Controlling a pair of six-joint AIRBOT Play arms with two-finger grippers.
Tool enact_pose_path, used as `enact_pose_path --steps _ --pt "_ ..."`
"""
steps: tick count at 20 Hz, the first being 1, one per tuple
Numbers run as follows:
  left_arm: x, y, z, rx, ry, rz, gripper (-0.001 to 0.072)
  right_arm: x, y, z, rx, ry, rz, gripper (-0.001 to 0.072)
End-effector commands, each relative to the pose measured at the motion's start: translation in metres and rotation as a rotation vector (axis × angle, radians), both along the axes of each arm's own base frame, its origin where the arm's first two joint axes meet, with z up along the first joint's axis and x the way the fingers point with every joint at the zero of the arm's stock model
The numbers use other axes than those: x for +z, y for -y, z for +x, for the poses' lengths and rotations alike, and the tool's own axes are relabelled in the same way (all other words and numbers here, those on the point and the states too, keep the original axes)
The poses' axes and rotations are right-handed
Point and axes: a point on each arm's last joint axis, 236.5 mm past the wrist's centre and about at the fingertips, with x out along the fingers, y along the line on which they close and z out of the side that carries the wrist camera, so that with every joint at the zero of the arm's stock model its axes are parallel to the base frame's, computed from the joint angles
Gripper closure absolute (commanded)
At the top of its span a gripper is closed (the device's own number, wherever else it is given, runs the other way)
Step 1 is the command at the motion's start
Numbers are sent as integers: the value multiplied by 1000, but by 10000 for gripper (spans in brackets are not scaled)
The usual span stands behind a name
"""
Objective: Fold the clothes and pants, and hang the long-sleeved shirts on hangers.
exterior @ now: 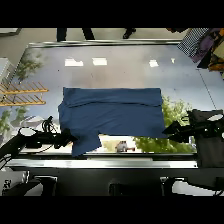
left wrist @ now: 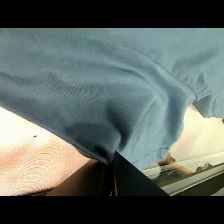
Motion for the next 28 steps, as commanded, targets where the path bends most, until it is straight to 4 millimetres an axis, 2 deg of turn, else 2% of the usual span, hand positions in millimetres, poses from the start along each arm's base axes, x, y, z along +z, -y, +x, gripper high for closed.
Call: enact_pose_path --steps 1,2,4,6,7,10,13,17,21,23,25,28 --pt "0 0 1 1 2 1 691 -9 -11 -4 -32 2 30 232" --pt "0 0 0 1 2 1 691 -11 -13 -4 -39 7 36 243" --pt "1 0 1 1 4 1 691 -12 -10 2 -56 31 23 485" --pt "7 0 8 -3 26 1 691 -9 -9 13 -75 79 15 644" --pt "13 -1 14 -12 47 1 692 -5 -8 19 -89 105 12 676" --pt "39 -6 25 -54 92 -3 692 11 -4 28 -103 165 -18 678" --pt "68 -24 23 -70 124 30 693 39 -4 25 -106 202 -49 679" --pt "99 -47 -11 -62 128 108 693 82 -6 -2 -84 210 -115 680" --pt "130 -47 -45 -60 164 142 693 113 -3 -44 -56 185 -236 680" --pt "139 -43 -53 -64 188 143 693 124 -3 -52 -46 217 -274 680" --pt "138 -43 -48 -62 201 140 694 127 0 -43 -60 264 -287 680" --pt "127 -47 -21 -71 222 131 693 128 -1 2 -88 407 -235 680"
